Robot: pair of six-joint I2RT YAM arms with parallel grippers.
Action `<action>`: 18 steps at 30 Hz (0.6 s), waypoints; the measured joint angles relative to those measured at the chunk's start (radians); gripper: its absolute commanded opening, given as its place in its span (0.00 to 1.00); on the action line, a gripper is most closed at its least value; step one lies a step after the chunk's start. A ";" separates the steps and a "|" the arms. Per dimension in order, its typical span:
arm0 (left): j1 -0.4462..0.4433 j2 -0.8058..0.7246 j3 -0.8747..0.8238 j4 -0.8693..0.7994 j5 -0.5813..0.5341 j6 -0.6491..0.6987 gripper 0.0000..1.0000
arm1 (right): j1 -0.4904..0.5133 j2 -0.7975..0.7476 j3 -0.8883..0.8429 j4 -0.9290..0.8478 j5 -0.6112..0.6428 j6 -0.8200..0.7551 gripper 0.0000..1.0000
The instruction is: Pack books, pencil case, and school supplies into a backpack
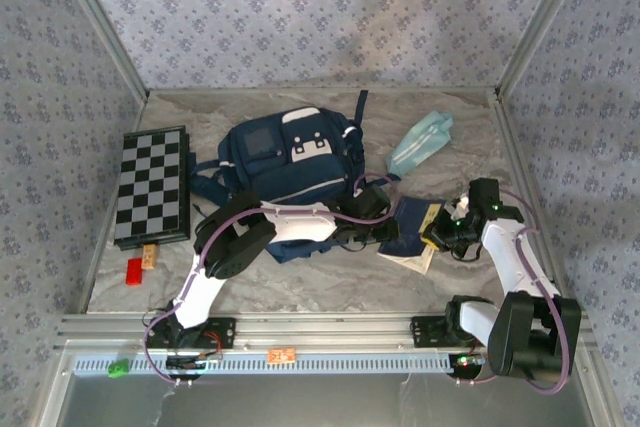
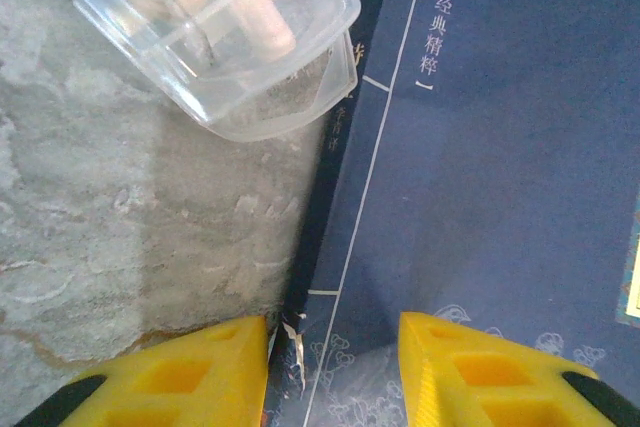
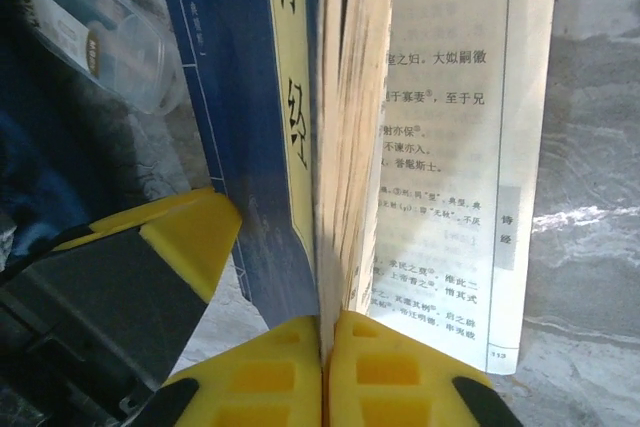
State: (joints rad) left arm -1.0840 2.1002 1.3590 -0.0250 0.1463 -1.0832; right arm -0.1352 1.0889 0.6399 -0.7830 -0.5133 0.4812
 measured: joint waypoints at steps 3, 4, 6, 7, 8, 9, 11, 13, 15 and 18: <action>0.004 0.000 0.001 0.003 0.011 0.005 0.46 | -0.008 -0.023 0.000 0.000 -0.008 0.001 0.00; 0.005 0.000 0.003 0.004 0.019 0.014 0.48 | -0.011 -0.033 0.000 -0.002 -0.010 0.001 0.00; 0.009 0.000 0.007 0.003 0.029 0.027 0.53 | -0.017 -0.052 0.003 -0.010 -0.008 0.001 0.00; 0.011 -0.003 0.007 0.003 0.038 0.035 0.55 | -0.020 -0.063 0.010 -0.018 -0.008 0.001 0.00; 0.012 -0.006 0.007 0.004 0.043 0.042 0.57 | -0.020 -0.071 0.020 -0.028 -0.007 0.001 0.00; 0.016 -0.014 0.005 0.003 0.049 0.050 0.59 | -0.021 -0.081 0.037 -0.040 -0.008 0.001 0.00; 0.024 -0.046 -0.010 0.005 0.057 0.065 0.63 | -0.021 -0.100 0.078 -0.061 -0.008 0.001 0.00; 0.045 -0.113 -0.050 0.011 0.075 0.079 0.67 | -0.021 -0.122 0.126 -0.075 -0.011 0.006 0.00; 0.069 -0.188 -0.089 0.018 0.090 0.091 0.71 | -0.021 -0.139 0.171 -0.085 -0.029 0.010 0.00; 0.120 -0.303 -0.137 0.029 0.114 0.103 0.76 | -0.014 -0.147 0.240 -0.090 -0.071 0.022 0.00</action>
State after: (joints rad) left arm -0.9642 1.7969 1.2217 0.0044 0.2600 -0.9798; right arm -0.1493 0.9421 0.8795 -0.8734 -0.5846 0.5030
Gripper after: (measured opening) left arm 0.732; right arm 0.051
